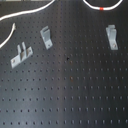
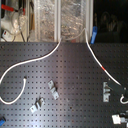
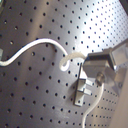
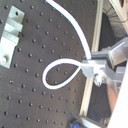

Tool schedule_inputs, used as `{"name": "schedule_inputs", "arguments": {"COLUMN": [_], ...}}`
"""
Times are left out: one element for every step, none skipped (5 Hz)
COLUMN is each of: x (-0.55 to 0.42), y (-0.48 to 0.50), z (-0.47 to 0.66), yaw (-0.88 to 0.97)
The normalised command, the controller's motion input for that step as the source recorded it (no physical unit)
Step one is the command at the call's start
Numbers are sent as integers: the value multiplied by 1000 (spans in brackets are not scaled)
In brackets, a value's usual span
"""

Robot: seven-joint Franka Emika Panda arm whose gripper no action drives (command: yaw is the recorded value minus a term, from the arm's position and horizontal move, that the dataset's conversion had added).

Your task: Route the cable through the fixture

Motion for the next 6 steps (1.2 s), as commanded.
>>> {"name": "schedule_inputs", "arguments": {"x": [0,-87,-12,-85,-264,-363], "y": [0,42,5,182,287,266], "z": [14,77,38,92,133,200], "yaw": [0,11,0,0,63,23]}}
